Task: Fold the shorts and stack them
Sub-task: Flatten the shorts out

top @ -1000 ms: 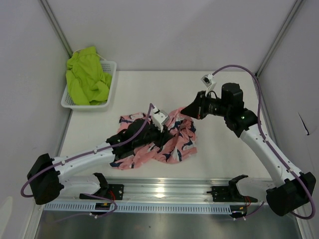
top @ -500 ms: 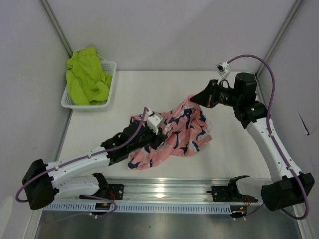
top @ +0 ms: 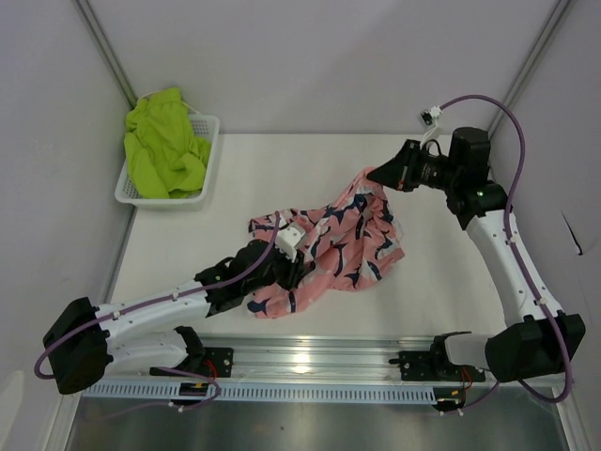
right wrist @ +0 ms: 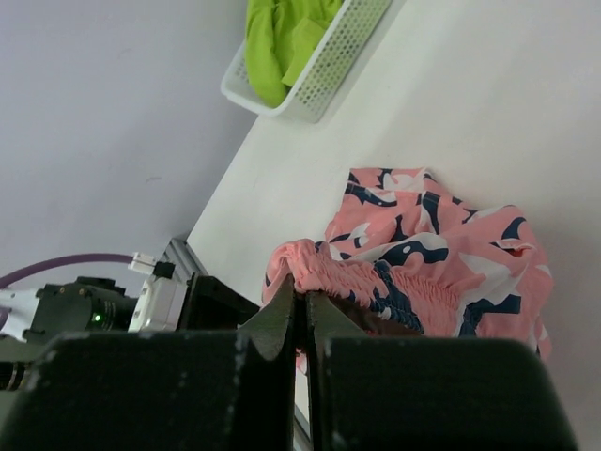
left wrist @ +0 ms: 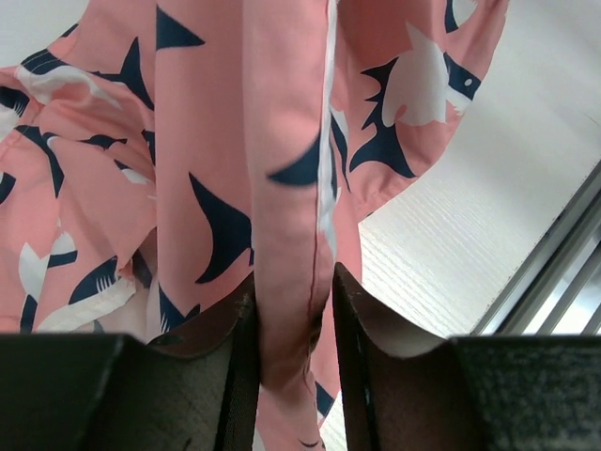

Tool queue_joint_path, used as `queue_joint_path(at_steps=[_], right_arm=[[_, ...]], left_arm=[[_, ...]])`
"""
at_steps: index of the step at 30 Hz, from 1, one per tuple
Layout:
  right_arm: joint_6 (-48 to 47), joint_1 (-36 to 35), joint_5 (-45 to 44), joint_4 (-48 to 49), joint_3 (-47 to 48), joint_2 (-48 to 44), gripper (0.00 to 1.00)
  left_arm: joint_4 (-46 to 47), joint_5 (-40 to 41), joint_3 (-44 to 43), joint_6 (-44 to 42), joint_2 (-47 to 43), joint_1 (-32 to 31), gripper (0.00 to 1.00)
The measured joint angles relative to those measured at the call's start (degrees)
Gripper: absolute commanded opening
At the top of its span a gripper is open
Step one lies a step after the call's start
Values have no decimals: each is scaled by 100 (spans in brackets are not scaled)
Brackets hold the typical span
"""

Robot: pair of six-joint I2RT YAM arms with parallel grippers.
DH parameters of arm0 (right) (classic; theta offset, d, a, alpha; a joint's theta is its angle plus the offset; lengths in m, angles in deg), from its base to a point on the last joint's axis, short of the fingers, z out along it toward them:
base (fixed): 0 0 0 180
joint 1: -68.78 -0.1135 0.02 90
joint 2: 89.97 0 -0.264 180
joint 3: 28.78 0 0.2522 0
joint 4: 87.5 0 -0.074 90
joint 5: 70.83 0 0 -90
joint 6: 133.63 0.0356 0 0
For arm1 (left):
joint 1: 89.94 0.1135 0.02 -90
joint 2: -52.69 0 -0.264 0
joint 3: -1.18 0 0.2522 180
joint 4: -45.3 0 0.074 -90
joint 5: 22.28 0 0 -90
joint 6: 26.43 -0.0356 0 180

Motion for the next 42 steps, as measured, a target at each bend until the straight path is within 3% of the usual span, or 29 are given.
queue_joint_path(at_steps=[11, 23, 27, 32, 42], right_arm=[[393, 748, 48, 72, 234, 334, 0], [608, 914, 188, 264, 249, 693, 0], [649, 925, 214, 348, 249, 715, 0], [671, 933, 264, 437, 249, 763, 0], [778, 1038, 310, 577, 243, 988, 0]], left_arm=[[-98, 332, 195, 125, 24, -125, 40], [-514, 852, 267, 157, 245, -289, 43], [-511, 857, 267, 157, 481, -369, 52], [-514, 866, 267, 155, 586, -470, 55], [-750, 1749, 267, 310, 9, -699, 92]])
